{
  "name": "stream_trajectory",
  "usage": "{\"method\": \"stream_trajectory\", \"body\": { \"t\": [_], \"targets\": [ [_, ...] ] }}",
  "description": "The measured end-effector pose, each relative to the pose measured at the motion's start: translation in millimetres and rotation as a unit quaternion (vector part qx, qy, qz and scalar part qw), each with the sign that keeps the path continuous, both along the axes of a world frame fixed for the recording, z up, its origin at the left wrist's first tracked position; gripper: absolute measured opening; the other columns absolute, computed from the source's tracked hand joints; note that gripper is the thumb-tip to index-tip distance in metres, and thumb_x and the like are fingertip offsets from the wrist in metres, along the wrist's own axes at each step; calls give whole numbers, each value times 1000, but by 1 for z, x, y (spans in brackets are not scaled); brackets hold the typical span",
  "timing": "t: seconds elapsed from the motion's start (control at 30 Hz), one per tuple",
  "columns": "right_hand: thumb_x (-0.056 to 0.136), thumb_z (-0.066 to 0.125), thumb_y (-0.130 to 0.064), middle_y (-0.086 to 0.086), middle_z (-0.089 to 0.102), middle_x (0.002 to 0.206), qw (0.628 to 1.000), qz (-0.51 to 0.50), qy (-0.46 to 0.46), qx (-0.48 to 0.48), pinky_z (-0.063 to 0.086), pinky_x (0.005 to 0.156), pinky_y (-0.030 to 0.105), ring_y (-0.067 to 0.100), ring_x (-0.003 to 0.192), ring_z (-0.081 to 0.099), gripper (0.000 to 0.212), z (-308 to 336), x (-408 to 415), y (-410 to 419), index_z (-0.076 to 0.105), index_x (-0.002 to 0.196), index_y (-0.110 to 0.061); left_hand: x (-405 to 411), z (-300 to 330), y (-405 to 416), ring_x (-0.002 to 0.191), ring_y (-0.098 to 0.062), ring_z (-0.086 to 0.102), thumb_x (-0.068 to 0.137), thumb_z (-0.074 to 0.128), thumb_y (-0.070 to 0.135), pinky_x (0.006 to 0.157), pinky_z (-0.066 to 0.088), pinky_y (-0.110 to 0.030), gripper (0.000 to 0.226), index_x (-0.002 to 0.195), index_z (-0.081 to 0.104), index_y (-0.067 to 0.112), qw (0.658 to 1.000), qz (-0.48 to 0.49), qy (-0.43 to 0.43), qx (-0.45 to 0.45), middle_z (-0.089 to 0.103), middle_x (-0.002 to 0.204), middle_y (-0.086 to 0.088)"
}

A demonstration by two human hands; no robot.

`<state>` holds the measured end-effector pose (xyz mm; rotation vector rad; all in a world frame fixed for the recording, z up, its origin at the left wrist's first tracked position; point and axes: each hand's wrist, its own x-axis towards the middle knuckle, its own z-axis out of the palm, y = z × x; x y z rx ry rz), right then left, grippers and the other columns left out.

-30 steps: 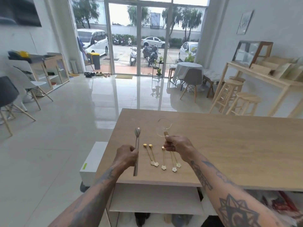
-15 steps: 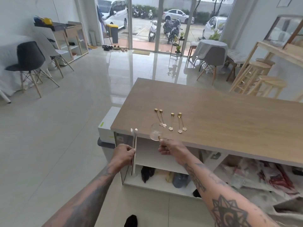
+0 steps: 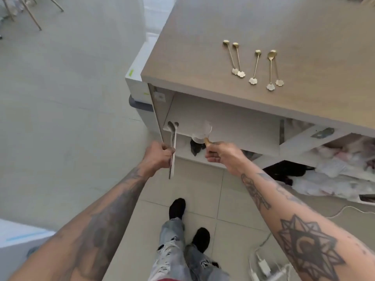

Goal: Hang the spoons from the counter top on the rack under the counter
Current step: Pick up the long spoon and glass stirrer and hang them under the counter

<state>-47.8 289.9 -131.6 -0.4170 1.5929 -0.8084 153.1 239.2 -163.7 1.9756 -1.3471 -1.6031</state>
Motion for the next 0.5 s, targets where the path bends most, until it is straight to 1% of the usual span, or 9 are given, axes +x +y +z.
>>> {"method": "stream_trajectory", "body": {
  "t": [0.07,0.1,0.17,0.23,0.3,0.33,0.37,0.43,0.5],
  "targets": [
    [95,62,-9,21,58,95,1000,-11,-9,3,55,72,29,19,70,60,23,-25,0,-14,61,110,9,-4,-22,-18,78,-28,62,97,60,13,80,62,-43,24,101,69,-8,1000,-1,14,0,65,91,-22],
    [95,63,-10,22,58,97,1000,-21,-15,3,56,74,29,19,71,60,26,-38,1,-22,61,112,10,-6,-34,-28,78,-27,61,97,59,13,76,61,-40,21,96,68,-6,1000,-3,21,-2,63,89,-19],
    [94,64,-10,20,60,95,998,-50,-29,4,57,78,30,20,73,61,35,-69,2,-37,60,119,13,-11,-58,-49,73,-23,62,98,58,14,68,61,-35,20,88,67,-1,999,-17,28,-8,63,82,-13],
    [94,62,-5,17,60,92,995,-87,-50,2,57,78,30,19,71,61,34,-102,6,-54,58,121,15,-16,-88,-71,65,-17,62,99,58,14,60,59,-28,23,80,66,3,999,-32,21,-13,63,75,-6],
    [94,60,-2,15,62,87,991,-116,-60,5,56,76,28,19,70,62,21,-131,11,-73,63,111,11,-22,-118,-94,60,-14,62,97,56,7,53,56,-24,23,76,65,7,999,-42,16,-9,64,73,-4],
    [94,60,-2,14,62,83,990,-129,-59,11,54,74,27,19,68,61,11,-144,14,-84,64,100,6,-26,-133,-106,56,-13,63,96,55,4,50,55,-23,24,75,65,9,999,-42,16,-5,65,73,-5],
    [95,59,-1,13,61,80,987,-146,-64,15,51,70,26,19,65,58,8,-154,16,-94,62,88,2,-30,-145,-118,53,-12,63,95,55,2,48,55,-23,24,75,64,9,999,-37,17,-1,65,73,-6],
    [95,56,3,12,56,79,979,-190,-76,17,48,62,25,18,61,53,18,-172,17,-117,55,77,-2,-41,-165,-143,52,-14,64,96,57,6,52,62,-30,23,75,64,10,1000,-27,13,0,66,72,-9],
    [94,57,2,14,57,83,972,-220,-76,7,56,68,28,18,63,53,18,-186,15,-137,56,77,-1,-51,-181,-171,63,-19,70,97,58,10,73,66,-41,24,73,62,12,998,-54,-8,-14,70,80,-11]
  ]
}}
